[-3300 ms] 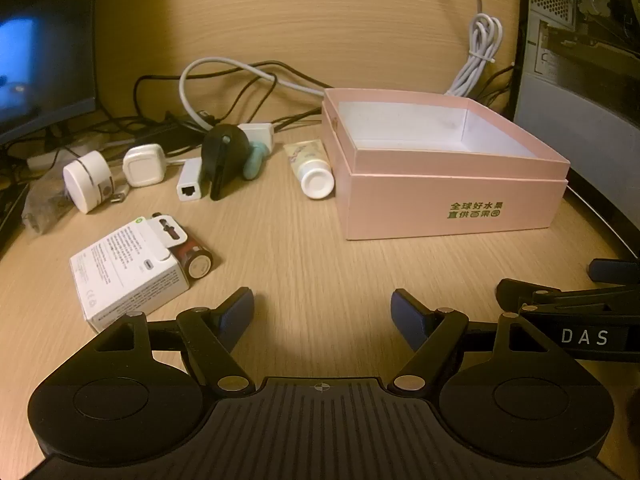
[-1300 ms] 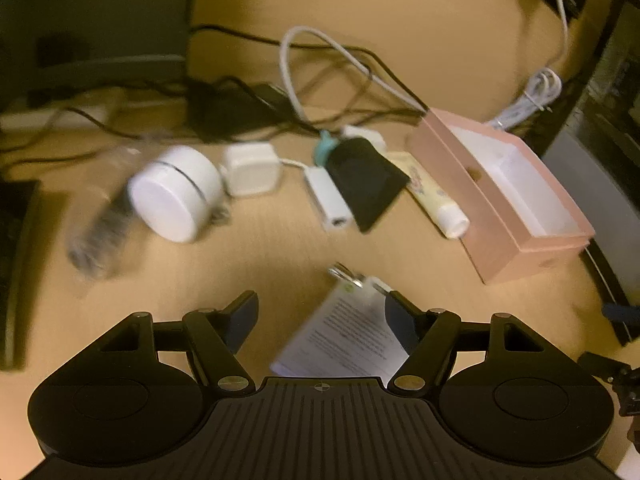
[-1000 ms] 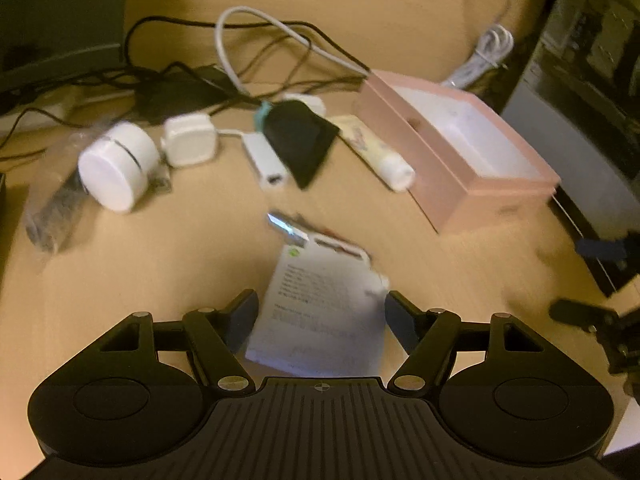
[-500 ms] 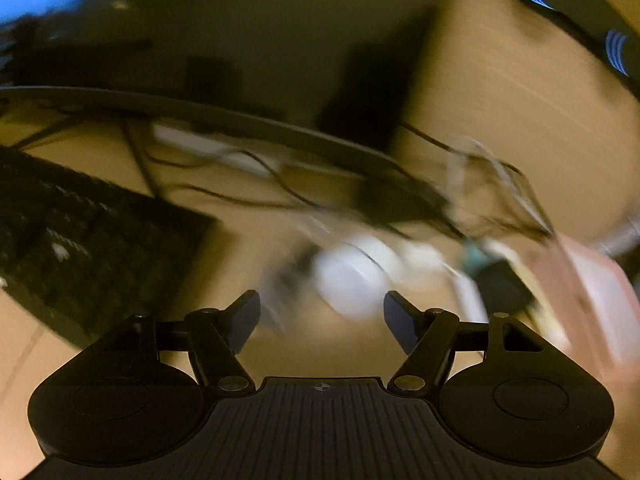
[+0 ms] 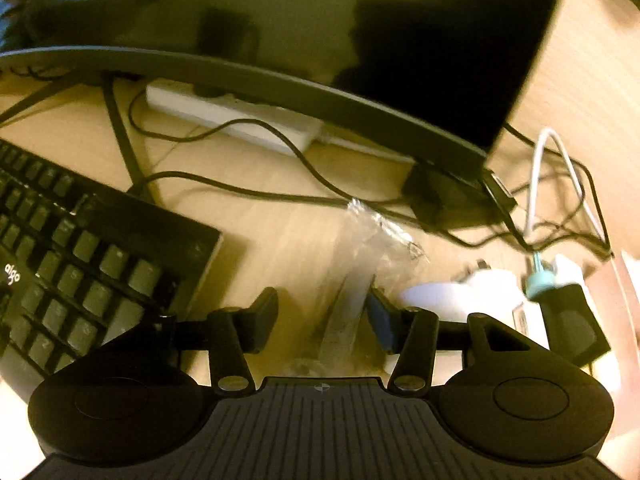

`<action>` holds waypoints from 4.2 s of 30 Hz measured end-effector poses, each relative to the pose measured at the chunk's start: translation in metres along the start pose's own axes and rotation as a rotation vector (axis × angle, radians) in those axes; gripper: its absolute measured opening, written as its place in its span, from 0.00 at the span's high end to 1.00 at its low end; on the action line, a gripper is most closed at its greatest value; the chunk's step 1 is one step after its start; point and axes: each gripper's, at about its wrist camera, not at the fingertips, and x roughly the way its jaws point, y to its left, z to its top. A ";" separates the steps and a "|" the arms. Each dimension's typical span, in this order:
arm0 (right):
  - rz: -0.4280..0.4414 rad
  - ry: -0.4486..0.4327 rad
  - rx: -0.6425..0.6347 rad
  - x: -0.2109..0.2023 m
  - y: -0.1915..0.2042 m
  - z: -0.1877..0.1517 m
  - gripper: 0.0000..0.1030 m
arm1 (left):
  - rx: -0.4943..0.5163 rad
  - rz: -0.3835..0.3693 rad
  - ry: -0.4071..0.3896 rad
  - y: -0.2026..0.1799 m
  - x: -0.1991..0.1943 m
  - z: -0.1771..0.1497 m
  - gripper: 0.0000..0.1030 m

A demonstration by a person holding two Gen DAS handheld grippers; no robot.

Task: Organize rigid objects
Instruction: 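Grasp the clear plastic bag with the left gripper, then carry the plastic bag with the left gripper while the right gripper grasps the white charger package, then lower the plastic bag into the pink box and open the left gripper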

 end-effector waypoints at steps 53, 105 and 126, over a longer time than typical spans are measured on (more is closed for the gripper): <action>0.164 0.006 -0.008 0.062 0.117 0.048 0.08 | 0.053 0.018 0.060 -0.044 -0.119 -0.139 0.72; 0.027 -0.045 0.012 -0.013 0.009 0.017 0.33 | 0.306 -0.336 0.040 -0.100 -0.166 -0.175 0.78; -0.171 -0.148 0.155 -0.078 -0.052 -0.011 0.33 | 0.315 -0.486 -0.134 -0.281 -0.090 -0.034 0.75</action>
